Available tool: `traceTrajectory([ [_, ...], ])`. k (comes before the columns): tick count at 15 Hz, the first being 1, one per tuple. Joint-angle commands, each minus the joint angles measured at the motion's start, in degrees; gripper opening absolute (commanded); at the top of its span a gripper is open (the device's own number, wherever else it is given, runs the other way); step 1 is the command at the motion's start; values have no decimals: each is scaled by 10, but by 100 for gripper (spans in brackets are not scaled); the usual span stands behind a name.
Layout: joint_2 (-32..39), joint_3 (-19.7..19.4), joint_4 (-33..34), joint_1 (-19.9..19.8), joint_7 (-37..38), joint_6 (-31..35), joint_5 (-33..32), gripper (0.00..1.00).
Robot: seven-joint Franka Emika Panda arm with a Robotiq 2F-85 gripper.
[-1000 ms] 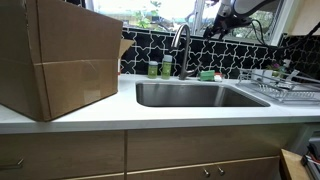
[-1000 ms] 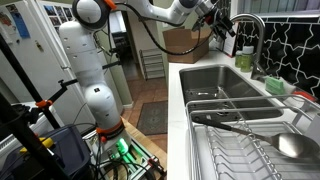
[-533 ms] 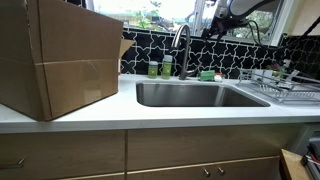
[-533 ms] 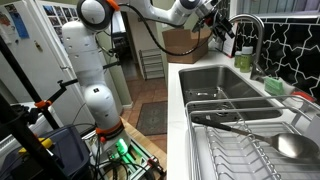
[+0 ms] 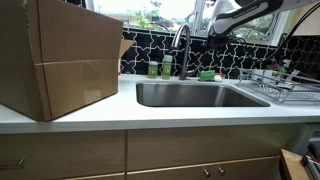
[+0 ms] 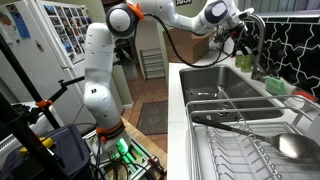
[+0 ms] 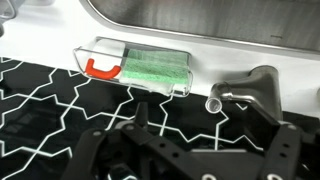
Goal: Move the faucet to the left and the push the handle downwards
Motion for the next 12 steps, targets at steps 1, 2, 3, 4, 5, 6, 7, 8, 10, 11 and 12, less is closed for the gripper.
traceTrajectory([
  [1, 72, 10, 80, -27, -62, -3, 80, 100],
  [2, 86, 12, 95, -31, -73, -5, 94, 100],
  [3, 99, 11, 110, -32, -82, -6, 100, 100],
  [4, 110, 10, 124, -34, -90, -9, 102, 100],
  [5, 119, 9, 136, -35, -95, -10, 105, 100],
  [6, 129, 8, 148, -37, -100, -11, 105, 100],
  [7, 136, 8, 157, -38, -106, -13, 106, 100],
  [8, 144, 6, 167, -39, -109, -18, 102, 100],
  [10, 157, 3, 182, -39, -114, -30, 96, 100],
  [11, 161, 4, 187, -40, -119, -39, 97, 100],
  [12, 165, 4, 192, -41, -122, -48, 97, 100],
])
